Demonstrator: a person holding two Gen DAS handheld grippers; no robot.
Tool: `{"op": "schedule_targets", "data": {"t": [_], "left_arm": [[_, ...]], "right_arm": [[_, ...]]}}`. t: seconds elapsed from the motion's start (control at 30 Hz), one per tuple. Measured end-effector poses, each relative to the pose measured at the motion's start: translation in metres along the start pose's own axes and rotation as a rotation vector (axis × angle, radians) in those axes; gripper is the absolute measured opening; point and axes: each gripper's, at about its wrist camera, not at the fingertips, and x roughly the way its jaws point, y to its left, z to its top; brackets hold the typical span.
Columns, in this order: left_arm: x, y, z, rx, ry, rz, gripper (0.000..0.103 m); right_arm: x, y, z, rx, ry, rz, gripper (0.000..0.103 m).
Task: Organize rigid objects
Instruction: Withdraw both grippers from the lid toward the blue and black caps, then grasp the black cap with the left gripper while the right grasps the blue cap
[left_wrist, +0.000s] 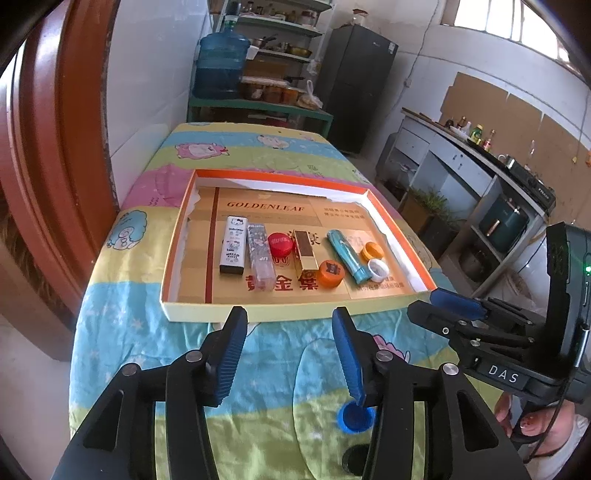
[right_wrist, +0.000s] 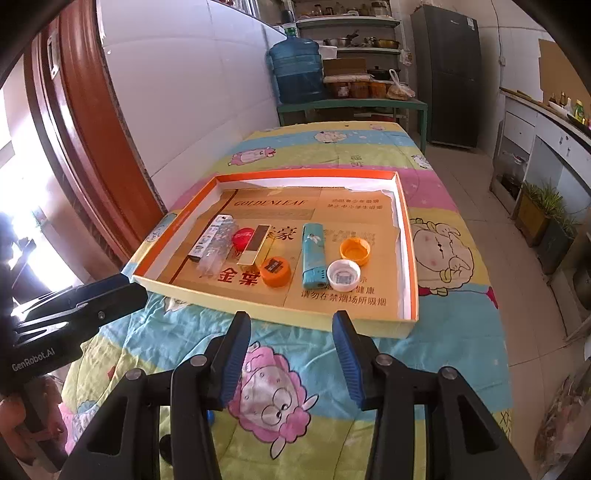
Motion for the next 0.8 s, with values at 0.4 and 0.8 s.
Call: {"op": "schedule_targets", "data": {"t": [0.4, 0.8], "left_arm": [[-0.02, -0.014, -0.023, 0.028, 0.0, 0.006, 0.05], [-0.037, -0.029, -0.046, 0.061, -0.003, -0.018, 0.05]], "right_arm": [[-0.019, 0.008, -0.012, -0.006, -0.011, -0.001, 0.046], [-0.033, 0.014, -0.027, -0.012, -0.017, -0.007, 0.046]]}}
